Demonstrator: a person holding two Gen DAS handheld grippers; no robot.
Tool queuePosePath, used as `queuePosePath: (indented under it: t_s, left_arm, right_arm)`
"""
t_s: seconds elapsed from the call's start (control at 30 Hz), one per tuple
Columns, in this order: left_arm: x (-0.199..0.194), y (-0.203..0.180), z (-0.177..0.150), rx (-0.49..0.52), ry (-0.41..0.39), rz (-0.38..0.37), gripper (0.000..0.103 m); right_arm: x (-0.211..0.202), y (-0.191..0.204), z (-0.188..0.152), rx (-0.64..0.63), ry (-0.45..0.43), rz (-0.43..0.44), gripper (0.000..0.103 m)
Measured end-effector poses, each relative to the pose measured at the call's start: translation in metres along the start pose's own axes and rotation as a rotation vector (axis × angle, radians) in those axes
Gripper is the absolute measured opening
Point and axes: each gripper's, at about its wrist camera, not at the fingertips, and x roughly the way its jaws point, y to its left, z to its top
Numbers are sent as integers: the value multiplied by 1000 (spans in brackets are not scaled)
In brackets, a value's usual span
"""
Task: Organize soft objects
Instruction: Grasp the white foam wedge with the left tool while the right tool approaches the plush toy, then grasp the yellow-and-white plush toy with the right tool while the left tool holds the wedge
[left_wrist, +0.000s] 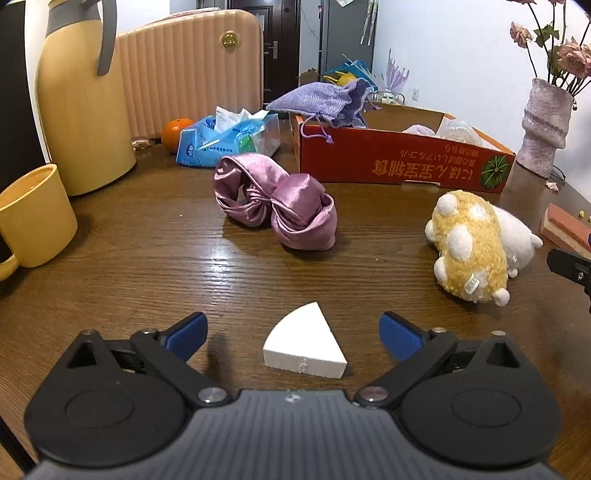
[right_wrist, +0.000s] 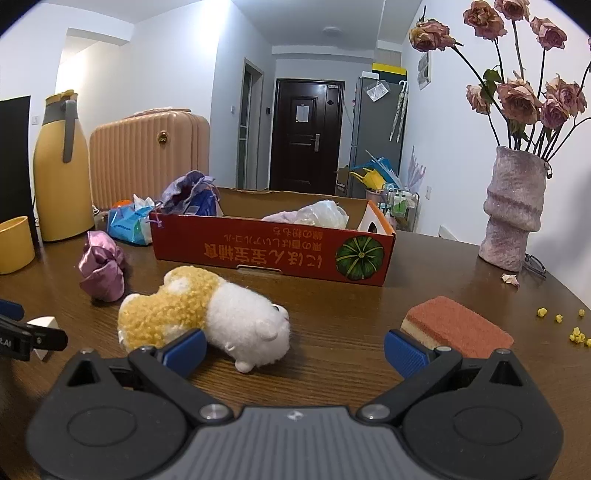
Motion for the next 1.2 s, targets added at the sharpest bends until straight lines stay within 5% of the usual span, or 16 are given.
queuePosePath:
  t_s: [0.17,0.4,1.2]
  left_arm:
    - [4,2,0,-10,26,-9,76]
    - [2,5,2,-24,7,-22,34]
    - [-15,28,14,-130,-132,25,29]
  right_arm:
    - [1,0,0,-2,4,1,103]
    - [2,1,0,-5,9,2,103]
    - [6,32,11,59,-80,107,103]
